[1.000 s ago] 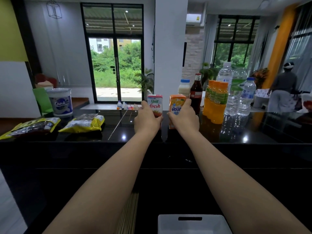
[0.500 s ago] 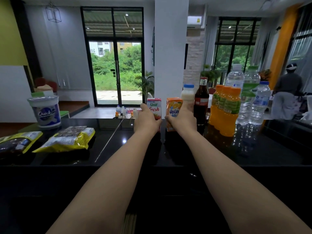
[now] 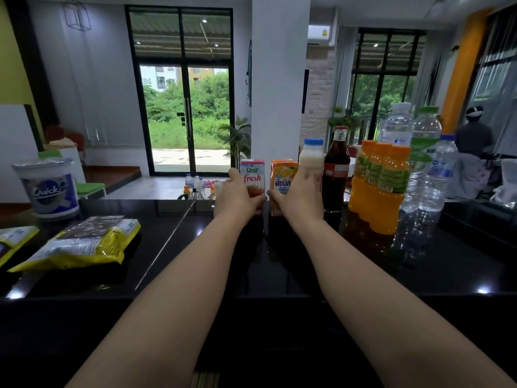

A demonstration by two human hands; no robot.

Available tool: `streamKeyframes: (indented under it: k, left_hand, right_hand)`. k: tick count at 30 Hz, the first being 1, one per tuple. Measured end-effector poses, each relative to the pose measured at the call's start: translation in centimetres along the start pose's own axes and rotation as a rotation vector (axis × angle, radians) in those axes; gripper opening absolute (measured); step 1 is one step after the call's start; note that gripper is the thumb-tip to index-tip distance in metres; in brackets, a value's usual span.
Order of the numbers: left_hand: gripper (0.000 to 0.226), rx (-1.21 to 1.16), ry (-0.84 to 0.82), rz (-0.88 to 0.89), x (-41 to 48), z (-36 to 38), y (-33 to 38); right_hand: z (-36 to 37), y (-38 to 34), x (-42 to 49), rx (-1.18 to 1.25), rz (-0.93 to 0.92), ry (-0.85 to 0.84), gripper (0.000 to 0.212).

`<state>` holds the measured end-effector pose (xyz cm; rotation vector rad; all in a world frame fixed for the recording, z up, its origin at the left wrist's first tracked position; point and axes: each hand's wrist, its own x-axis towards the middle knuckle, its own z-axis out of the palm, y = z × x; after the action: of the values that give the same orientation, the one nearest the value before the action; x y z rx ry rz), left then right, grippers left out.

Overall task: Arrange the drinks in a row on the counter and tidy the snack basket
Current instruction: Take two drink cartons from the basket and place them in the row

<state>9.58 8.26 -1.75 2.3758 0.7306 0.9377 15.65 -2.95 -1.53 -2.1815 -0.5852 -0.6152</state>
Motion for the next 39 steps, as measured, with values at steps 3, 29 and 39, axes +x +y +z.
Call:
streamKeyframes:
  k: [3, 29, 39]
  left_hand:
    - [0.075, -0.053, 0.036, 0.038, -0.1, 0.0, -0.5]
    - [0.071, 0.02, -0.011, 0.208, 2.9, 0.2, 0.5]
    - [0.066, 0.067, -0.014, 0.147, 3.2, 0.8, 1.2]
  right_hand:
    - [-1.1, -0.3, -0.1, -0.054, -0.139, 0.183, 0.067]
    - [-2.2, 0.3, 5.4, -0.61, -0.625, -0.165, 0.066]
    - [-1.6, 1.5, 4.8, -0.627, -0.657, -0.034, 0.069]
